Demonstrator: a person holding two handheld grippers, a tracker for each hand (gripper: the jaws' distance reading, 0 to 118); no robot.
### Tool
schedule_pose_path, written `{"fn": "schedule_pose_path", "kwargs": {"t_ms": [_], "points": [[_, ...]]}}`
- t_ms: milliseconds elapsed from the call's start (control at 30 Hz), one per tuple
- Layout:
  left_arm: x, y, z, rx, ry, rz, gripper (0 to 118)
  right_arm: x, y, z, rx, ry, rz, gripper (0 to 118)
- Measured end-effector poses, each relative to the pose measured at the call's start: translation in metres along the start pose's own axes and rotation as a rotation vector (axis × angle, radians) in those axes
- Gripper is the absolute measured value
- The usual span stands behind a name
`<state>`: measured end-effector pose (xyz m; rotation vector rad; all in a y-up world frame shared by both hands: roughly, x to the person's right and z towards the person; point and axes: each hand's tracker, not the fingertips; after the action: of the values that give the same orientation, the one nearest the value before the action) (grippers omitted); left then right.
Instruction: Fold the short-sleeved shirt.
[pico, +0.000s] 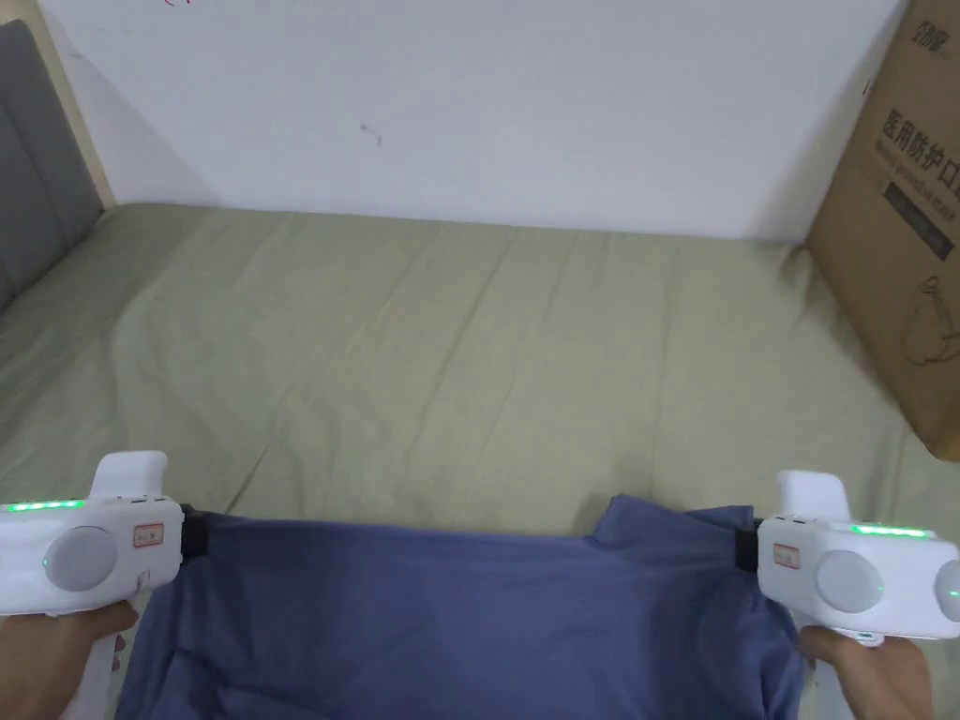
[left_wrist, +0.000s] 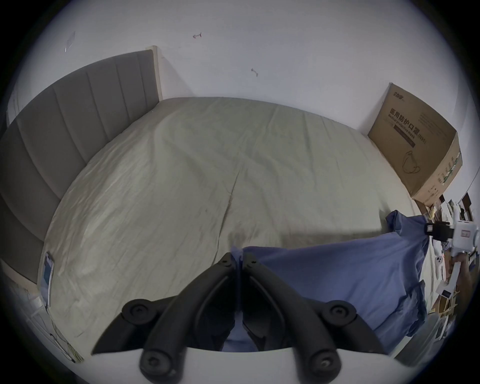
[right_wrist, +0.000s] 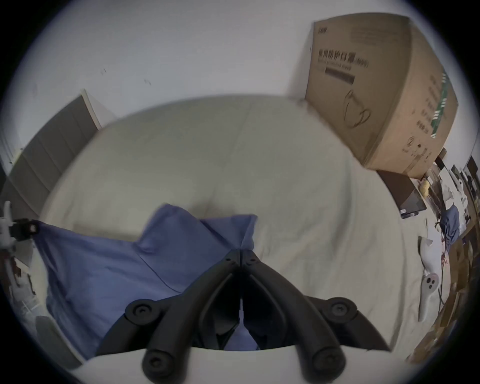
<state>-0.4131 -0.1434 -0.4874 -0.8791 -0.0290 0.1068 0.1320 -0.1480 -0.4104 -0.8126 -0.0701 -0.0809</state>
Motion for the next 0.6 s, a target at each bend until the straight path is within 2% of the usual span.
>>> {"fn": "schedule_pose_path", "kwargs": {"t_ms": [167, 300, 467, 600], "points": [[-0.016, -0.016, 0.049, 0.038, -0.02, 0.014, 2, 0.007, -0.022, 0.104, 0.116, 0.071, -0.017, 0], [-0.031, -0.047, 0.076, 0.013, -0.053, 0.028, 2, 0.006, -0.062, 0.158, 0.119, 0.109, -0.043, 0], [-0.046, -0.109, 0.084, -0.064, -0.051, 0.033, 2, 0.012, -0.126, 0.173, 0.057, 0.119, -0.093, 0], [-0.051, -0.156, 0.071, -0.136, -0.043, 0.037, 2, 0.017, -0.176, 0.152, -0.06, 0.06, -0.136, 0]]}}
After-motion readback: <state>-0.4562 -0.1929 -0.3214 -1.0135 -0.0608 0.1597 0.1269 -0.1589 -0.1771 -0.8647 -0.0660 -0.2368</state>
